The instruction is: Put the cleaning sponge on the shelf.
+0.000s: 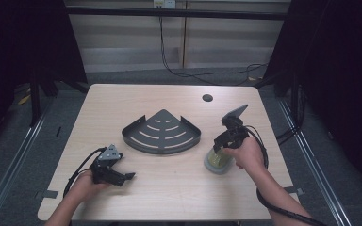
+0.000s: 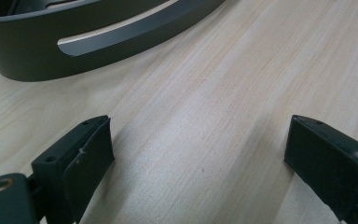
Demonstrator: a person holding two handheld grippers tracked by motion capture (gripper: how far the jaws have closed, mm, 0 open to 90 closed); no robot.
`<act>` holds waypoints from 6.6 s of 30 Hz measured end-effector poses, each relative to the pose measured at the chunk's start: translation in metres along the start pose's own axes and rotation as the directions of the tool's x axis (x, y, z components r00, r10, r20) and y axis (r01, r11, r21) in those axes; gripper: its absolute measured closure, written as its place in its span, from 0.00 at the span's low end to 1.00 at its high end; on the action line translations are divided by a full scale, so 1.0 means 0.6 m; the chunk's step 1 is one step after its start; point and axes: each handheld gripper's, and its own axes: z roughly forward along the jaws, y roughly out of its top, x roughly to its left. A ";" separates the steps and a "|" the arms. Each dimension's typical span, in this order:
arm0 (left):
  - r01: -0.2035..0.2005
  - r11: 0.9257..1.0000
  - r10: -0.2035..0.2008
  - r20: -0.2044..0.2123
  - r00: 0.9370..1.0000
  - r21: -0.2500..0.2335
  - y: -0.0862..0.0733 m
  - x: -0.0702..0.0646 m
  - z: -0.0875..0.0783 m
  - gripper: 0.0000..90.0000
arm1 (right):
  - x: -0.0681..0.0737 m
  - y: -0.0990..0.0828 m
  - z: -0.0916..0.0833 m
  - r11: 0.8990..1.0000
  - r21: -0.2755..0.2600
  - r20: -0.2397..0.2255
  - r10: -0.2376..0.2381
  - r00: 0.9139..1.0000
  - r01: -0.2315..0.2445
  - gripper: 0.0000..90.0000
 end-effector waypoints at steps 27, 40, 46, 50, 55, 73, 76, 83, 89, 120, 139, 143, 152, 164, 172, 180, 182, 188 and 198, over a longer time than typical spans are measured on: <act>0.000 1.000 0.000 0.000 1.000 -0.001 0.000 0.000 0.000 0.08 | 0.012 0.011 -0.013 1.000 -0.011 0.071 -0.011 0.997 0.012 0.81; -0.003 1.000 0.003 -0.002 1.000 -0.001 0.000 0.000 0.000 0.08 | 0.031 0.022 -0.050 0.993 -0.027 0.125 -0.112 0.986 0.116 0.81; -0.004 1.000 0.004 -0.001 1.000 -0.001 0.000 0.000 0.000 0.08 | 0.040 0.028 -0.060 0.983 -0.041 0.132 -0.173 0.976 0.180 0.81; -0.003 1.000 0.003 -0.001 1.000 -0.002 0.000 0.000 0.000 0.08 | 0.047 0.034 -0.066 0.975 -0.039 0.144 -0.213 0.966 0.221 0.81; -0.003 1.000 0.003 -0.001 1.000 -0.002 0.000 0.000 0.000 0.08 | 0.054 0.042 -0.074 0.969 -0.038 0.143 -0.238 0.961 0.246 0.81; -0.004 1.000 0.004 0.000 1.000 0.003 0.000 0.001 0.000 0.08 | 0.096 0.082 -0.099 0.948 -0.044 0.113 -0.308 0.945 0.314 0.81; -0.004 1.000 0.004 0.000 1.000 0.003 0.000 0.001 0.000 0.08 | 0.110 0.092 -0.097 0.942 -0.046 0.099 -0.328 0.940 0.333 0.81; -0.003 1.000 0.003 0.001 1.000 0.003 0.000 0.001 0.000 0.08 | 0.130 0.107 -0.088 0.929 -0.035 0.092 -0.363 0.927 0.367 0.81; -0.004 1.000 0.004 0.000 1.000 0.004 0.000 0.001 -0.001 0.08 | 0.139 0.117 -0.082 0.925 -0.044 0.078 -0.373 0.925 0.377 0.81; -0.004 1.000 0.004 0.004 1.000 0.003 0.000 0.001 0.000 0.08 | 0.188 0.163 -0.069 0.885 -0.103 0.056 -0.451 0.891 0.455 0.81; -0.004 1.000 0.004 0.003 1.000 0.004 0.000 0.001 -0.001 0.08 | 0.213 0.188 -0.051 0.874 -0.114 0.037 -0.472 0.881 0.473 0.81; -0.004 1.000 0.004 0.003 1.000 0.003 0.000 0.001 -0.001 0.08 | 0.215 0.193 -0.048 0.873 -0.117 0.037 -0.472 0.881 0.473 0.81; -0.004 1.000 0.004 0.003 1.000 0.002 0.000 0.001 0.000 0.08 | 0.222 0.198 -0.025 0.868 -0.098 0.030 -0.486 0.873 0.487 0.81; -0.004 1.000 0.004 0.001 1.000 0.003 0.000 0.001 0.000 0.08 | 0.226 0.194 -0.003 0.861 -0.079 0.009 -0.503 0.864 0.502 0.81; -0.004 1.000 0.004 0.003 1.000 0.002 0.000 0.001 0.000 0.08 | 0.222 0.189 0.010 0.858 -0.064 0.003 -0.510 0.860 0.509 0.81; -0.004 1.000 0.004 0.000 1.000 0.003 0.000 0.001 0.000 0.08 | 0.219 0.187 0.021 0.857 -0.059 -0.008 -0.513 0.858 0.512 0.80; -0.004 1.000 0.004 0.000 1.000 0.003 0.000 0.001 -0.001 0.08 | 0.218 0.186 0.024 0.858 -0.050 -0.007 -0.513 0.859 0.512 0.80; -0.003 1.000 0.003 0.001 1.000 -0.001 0.000 0.001 0.000 0.08 | 0.218 0.186 0.028 0.854 -0.044 -0.006 -0.520 0.854 0.519 0.80; -0.003 1.000 0.003 -0.002 1.000 0.000 0.000 0.001 0.000 0.08 | 0.209 0.185 0.040 0.853 -0.034 -0.010 -0.522 0.853 0.521 0.80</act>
